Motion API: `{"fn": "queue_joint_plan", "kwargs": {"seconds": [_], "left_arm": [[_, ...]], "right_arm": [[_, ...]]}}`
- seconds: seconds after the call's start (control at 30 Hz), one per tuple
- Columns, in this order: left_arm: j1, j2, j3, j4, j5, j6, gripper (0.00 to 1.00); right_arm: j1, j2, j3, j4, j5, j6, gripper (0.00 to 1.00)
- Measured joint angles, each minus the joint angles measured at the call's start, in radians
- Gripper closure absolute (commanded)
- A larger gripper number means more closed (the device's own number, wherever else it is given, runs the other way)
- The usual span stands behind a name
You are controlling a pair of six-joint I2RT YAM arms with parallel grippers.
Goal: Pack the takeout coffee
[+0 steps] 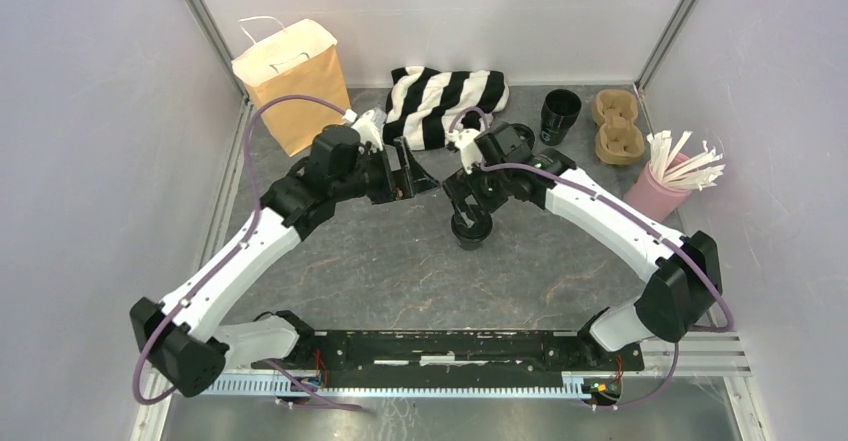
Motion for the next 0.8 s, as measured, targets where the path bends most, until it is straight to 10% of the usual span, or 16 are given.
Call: {"fn": "queue_joint_plan", "kwargs": {"seconds": [0.8], "left_arm": [[0.015, -0.098, 0.056, 0.145, -0.201, 0.268, 0.08]], "right_arm": [[0.089, 0.157, 0.089, -0.128, 0.137, 0.010, 0.02]]}}
